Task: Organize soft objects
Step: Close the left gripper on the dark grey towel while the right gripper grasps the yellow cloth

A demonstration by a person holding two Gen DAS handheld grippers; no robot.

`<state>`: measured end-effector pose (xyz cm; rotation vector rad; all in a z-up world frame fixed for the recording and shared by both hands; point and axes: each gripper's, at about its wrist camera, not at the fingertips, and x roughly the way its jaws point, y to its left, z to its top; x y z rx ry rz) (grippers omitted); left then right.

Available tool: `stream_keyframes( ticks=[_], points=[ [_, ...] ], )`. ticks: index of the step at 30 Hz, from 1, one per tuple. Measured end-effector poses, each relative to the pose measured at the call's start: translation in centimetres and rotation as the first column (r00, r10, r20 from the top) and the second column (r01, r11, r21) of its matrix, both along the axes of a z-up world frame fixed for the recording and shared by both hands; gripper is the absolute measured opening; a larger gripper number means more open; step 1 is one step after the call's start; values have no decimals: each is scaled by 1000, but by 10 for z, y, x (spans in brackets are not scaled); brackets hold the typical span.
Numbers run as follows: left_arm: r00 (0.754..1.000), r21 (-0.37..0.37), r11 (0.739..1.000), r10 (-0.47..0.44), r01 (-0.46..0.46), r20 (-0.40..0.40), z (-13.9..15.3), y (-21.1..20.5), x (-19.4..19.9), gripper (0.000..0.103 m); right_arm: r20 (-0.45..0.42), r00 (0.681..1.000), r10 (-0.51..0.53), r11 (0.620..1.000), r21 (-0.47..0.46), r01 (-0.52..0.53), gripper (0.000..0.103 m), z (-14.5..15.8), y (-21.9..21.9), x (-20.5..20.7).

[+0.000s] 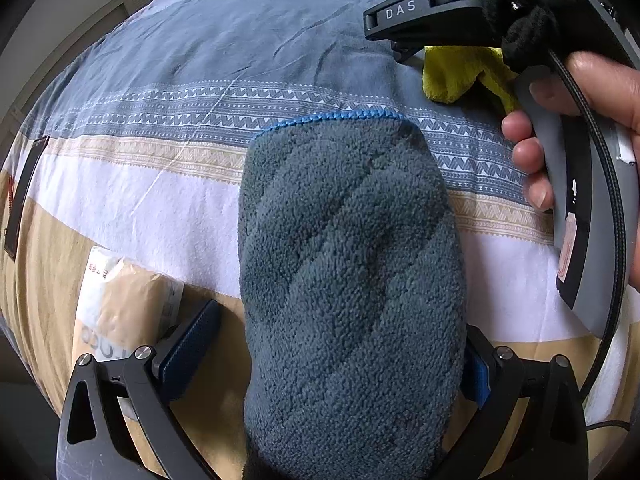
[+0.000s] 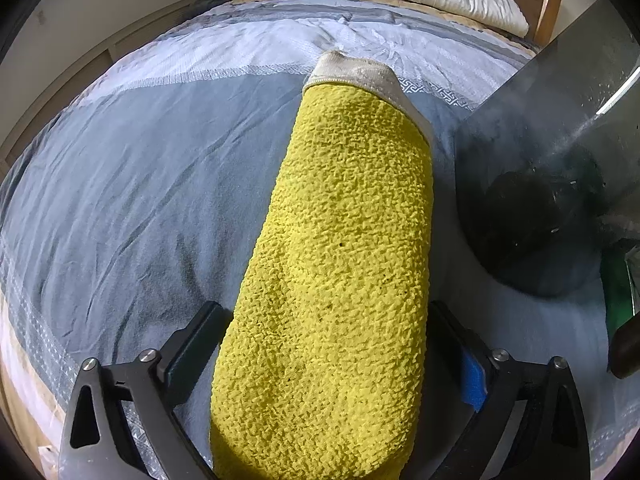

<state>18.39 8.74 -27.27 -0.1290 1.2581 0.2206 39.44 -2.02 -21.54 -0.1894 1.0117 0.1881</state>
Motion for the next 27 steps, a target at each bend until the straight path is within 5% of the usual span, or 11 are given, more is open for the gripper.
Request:
stream_keyframes(
  ticks=[6, 21, 27],
  points=[
    [1000, 7, 1000, 1, -1, 1, 1, -5, 1, 102, 8, 1000, 14, 1000, -6, -14, 79, 4, 4, -5],
    [1000, 34, 999, 5, -5, -3, 3, -15, 0, 102, 21, 999, 29, 999, -20, -29, 58, 10, 4, -15],
    [1000, 31, 999, 8, -8, 4, 3, -16, 0, 102, 25, 999, 42, 999, -28, -42, 36, 14, 8, -17]
  ],
)
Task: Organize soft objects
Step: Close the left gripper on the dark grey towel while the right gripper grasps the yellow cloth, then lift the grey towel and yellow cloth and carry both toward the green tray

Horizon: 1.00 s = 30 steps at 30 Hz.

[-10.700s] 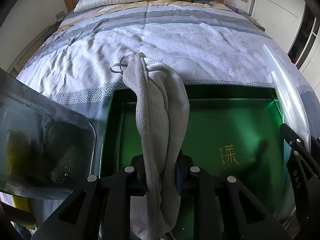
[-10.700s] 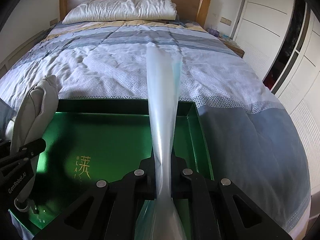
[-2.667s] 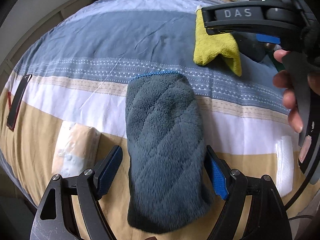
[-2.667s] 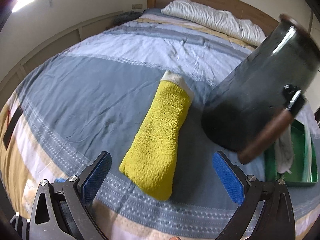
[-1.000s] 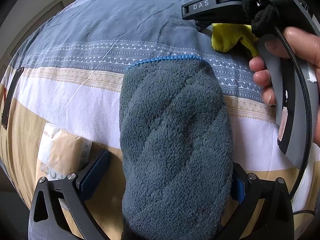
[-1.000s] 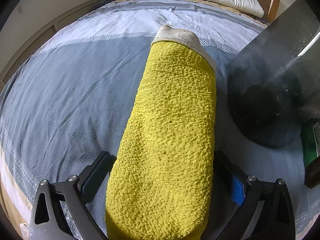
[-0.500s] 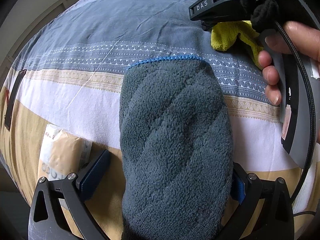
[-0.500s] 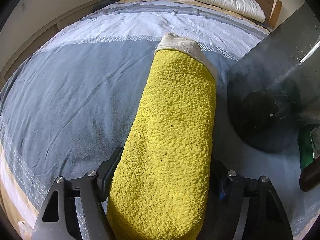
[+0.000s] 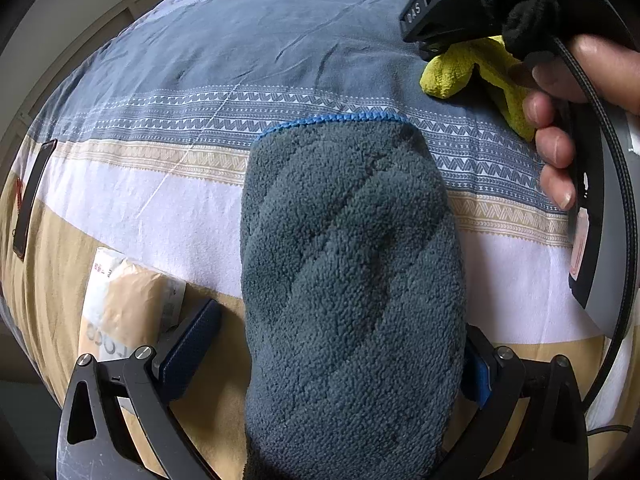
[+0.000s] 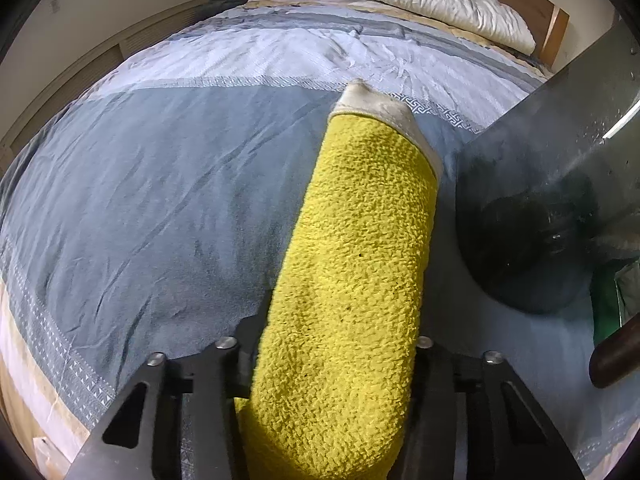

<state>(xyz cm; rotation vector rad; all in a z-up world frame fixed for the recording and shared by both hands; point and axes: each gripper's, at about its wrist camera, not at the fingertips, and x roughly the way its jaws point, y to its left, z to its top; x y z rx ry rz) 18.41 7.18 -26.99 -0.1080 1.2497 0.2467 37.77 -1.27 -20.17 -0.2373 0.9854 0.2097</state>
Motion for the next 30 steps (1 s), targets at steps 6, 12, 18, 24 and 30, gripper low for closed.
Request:
stream_keyframes(
  ticks=[6, 12, 18, 24, 30],
  points=[
    [1000, -3, 1000, -12, 12, 15, 4, -1, -4, 92, 0, 1000, 6, 1000, -1, -6, 28, 1, 0, -2],
    [998, -3, 999, -53, 53, 44, 13, -11, -7, 65, 3, 1000, 11, 1000, -7, -11, 23, 3, 0, -2],
    [994, -4, 997, -78, 79, 75, 24, -16, -9, 36, 16, 1000, 24, 999, -26, -23, 17, 4, 3, -2],
    [993, -63, 995, -64, 71, 102, 34, -8, -13, 27, 32, 999, 31, 999, -45, -30, 15, 5, 7, -6],
    [992, -99, 994, -38, 50, 119, 48, 2, -19, 27, 59, 997, 49, 997, -70, -45, 15, 10, 12, -14]
  ],
)
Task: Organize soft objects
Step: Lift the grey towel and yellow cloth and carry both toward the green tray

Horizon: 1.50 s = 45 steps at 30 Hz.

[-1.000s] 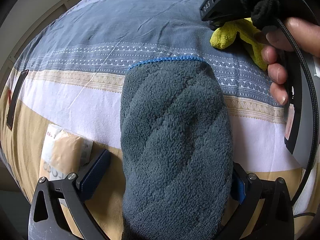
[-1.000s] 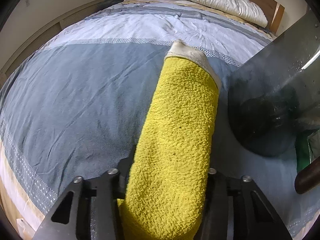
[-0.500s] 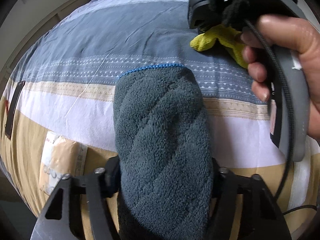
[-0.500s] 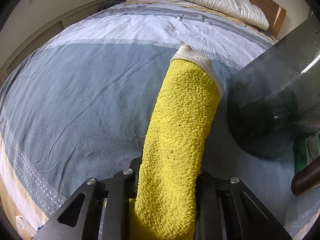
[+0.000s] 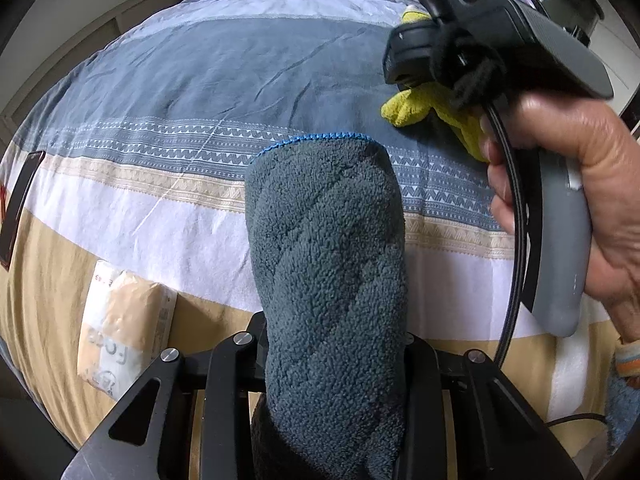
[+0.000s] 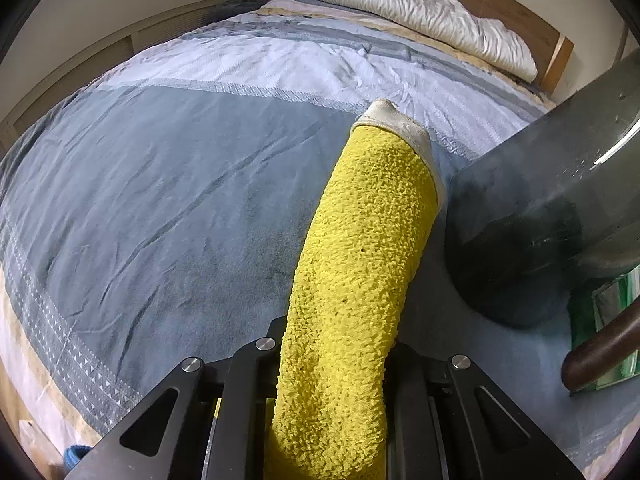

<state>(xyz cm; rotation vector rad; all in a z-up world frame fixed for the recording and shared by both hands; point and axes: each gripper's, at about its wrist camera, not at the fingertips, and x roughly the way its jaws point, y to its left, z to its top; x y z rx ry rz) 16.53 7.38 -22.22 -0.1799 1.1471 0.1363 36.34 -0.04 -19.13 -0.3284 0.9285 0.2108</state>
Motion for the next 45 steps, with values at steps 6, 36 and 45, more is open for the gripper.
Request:
stream_keyframes(
  ticks=[6, 36, 45],
  points=[
    [1000, 7, 1000, 12, -12, 28, 20, 18, -10, 27, 27, 1000, 10, 1000, 4, -10, 15, 13, 4, -10],
    [969, 16, 996, 81, -87, 235, 142, 6, -106, 28, 317, 939, 136, 982, 85, -170, 15, 172, -67, -215],
    [956, 6, 999, -32, 32, 292, 176, -43, -105, 28, 403, 910, 95, 990, 57, -129, 15, 202, -125, -277]
  ],
)
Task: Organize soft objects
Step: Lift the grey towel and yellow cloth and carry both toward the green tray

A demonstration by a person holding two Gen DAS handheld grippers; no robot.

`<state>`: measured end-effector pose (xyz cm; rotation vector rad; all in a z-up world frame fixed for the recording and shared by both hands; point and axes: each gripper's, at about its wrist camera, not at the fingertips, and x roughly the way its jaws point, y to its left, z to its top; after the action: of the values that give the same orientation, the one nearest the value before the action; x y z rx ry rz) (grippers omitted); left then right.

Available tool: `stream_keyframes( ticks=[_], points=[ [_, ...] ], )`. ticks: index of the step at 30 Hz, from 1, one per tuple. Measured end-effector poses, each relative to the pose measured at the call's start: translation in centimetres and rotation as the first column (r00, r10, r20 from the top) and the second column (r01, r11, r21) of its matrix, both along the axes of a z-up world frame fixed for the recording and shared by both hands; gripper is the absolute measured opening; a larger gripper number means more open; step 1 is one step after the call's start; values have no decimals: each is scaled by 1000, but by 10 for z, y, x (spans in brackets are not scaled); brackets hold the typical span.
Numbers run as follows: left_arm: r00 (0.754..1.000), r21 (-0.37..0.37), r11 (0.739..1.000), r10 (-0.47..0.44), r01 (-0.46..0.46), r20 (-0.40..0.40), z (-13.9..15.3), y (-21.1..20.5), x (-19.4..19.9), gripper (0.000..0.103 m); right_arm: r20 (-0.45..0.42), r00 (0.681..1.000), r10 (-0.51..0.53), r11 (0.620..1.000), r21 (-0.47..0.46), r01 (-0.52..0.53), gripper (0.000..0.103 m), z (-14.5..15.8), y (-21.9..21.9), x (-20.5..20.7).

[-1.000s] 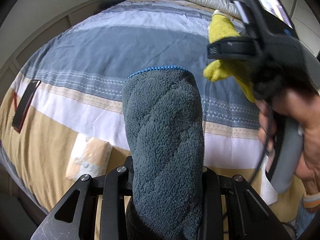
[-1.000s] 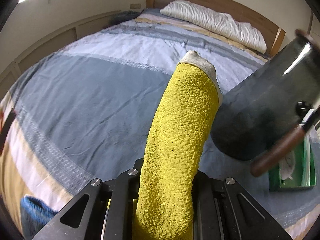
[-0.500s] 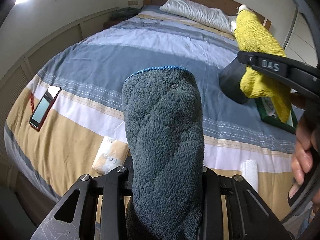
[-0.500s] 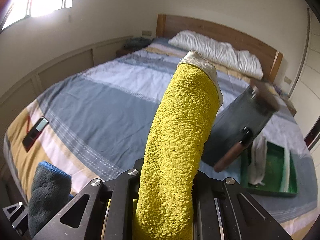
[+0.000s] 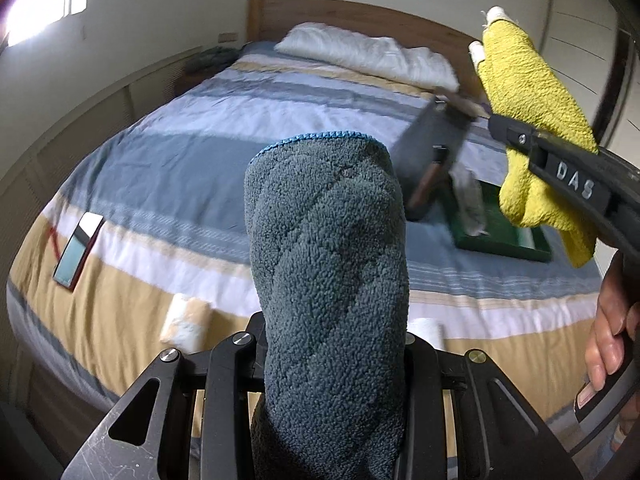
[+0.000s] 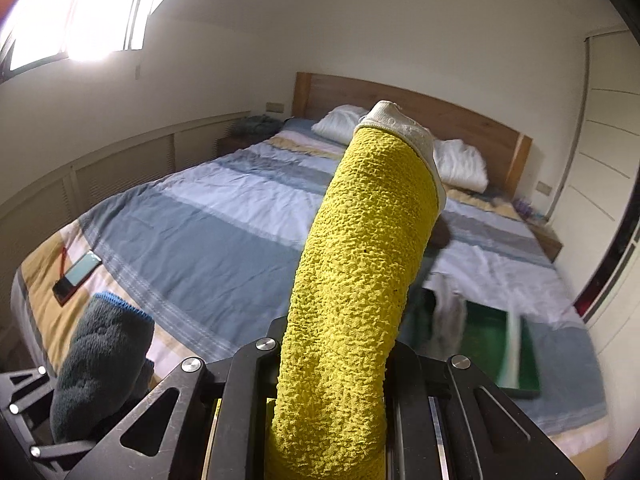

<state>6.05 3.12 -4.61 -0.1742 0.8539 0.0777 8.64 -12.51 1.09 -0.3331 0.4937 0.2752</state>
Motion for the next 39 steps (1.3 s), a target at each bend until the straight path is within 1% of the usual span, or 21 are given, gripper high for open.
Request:
stream_keyframes(
  ticks=[5, 9, 14, 16, 18, 20, 22, 28, 32, 33, 34, 36, 37, 39],
  points=[
    [995, -3, 995, -97, 97, 33, 22, -46, 14, 28, 25, 998, -60, 998, -30, 61, 15, 4, -45, -17],
    [979, 1, 981, -193, 193, 60, 34, -92, 32, 29, 25, 993, -116, 992, -47, 117, 15, 2, -90, -24],
    [953, -7, 957, -288, 290, 93, 44, -149, 66, 29, 26, 985, -170, 983, -70, 172, 15, 0, -127, -20],
    [946, -9, 951, -307, 310, 103, 45, -166, 78, 29, 25, 981, -195, 978, -76, 196, 15, -2, -144, -16],
    [938, -10, 944, -327, 331, 114, 47, -186, 94, 29, 20, 978, -208, 975, -81, 209, 15, -4, -152, -9],
    [932, 3, 939, -341, 344, 123, 47, -202, 113, 29, 15, 973, -229, 969, -92, 230, 15, -8, -160, 5],
    [932, 0, 938, -343, 345, 115, 44, -213, 129, 30, 5, 969, -247, 965, -88, 247, 15, -12, -170, 16],
    [939, 39, 943, -334, 331, 87, 25, -242, 184, 30, -27, 958, -284, 955, -96, 281, 15, -25, -187, 56],
    [945, 56, 946, -321, 318, 61, 5, -259, 210, 30, -52, 954, -295, 951, -109, 288, 15, -37, -196, 90],
    [946, 60, 947, -319, 315, 58, 2, -262, 210, 30, -61, 953, -297, 951, -112, 289, 15, -42, -197, 98],
    [947, 62, 948, -316, 313, 53, -3, -265, 215, 30, -68, 952, -299, 950, -111, 290, 15, -42, -198, 113],
    [950, 49, 949, -312, 310, 34, -15, -269, 226, 30, -84, 949, -304, 949, -110, 295, 15, -48, -195, 126],
    [950, 41, 950, -311, 310, 25, -20, -270, 230, 30, -90, 949, -304, 950, -111, 293, 15, -53, -195, 125],
    [951, 36, 950, -310, 309, 9, -32, -274, 240, 30, -100, 948, -301, 950, -114, 290, 15, -58, -196, 135]
  ],
)
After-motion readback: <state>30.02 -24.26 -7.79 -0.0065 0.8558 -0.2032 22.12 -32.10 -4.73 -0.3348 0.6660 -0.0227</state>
